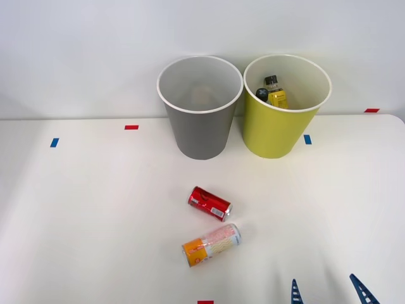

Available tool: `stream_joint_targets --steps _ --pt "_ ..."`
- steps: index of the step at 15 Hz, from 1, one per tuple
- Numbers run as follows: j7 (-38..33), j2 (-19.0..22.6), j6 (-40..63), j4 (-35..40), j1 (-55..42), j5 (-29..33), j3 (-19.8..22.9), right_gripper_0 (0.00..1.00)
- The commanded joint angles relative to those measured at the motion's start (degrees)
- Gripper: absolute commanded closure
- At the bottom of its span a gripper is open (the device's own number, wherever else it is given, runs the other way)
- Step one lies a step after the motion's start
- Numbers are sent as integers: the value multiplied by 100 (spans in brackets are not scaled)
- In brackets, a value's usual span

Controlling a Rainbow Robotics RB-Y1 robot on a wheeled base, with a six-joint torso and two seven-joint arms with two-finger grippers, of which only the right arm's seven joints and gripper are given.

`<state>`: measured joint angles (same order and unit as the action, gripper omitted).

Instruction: Put cans in the gray bin, plastic bottles in the light green bin

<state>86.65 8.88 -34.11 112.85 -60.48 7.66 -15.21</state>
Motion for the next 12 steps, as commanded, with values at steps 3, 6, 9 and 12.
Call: stream_joint_targets --steps 3,6,9,12 --pt "1 0 1 0 1 -1 0 0" --pt "1 0 1 0 1 -1 0 0" --pt "1 0 1 0 1 -1 0 0" --pt "1 0 1 0 1 -1 0 0"
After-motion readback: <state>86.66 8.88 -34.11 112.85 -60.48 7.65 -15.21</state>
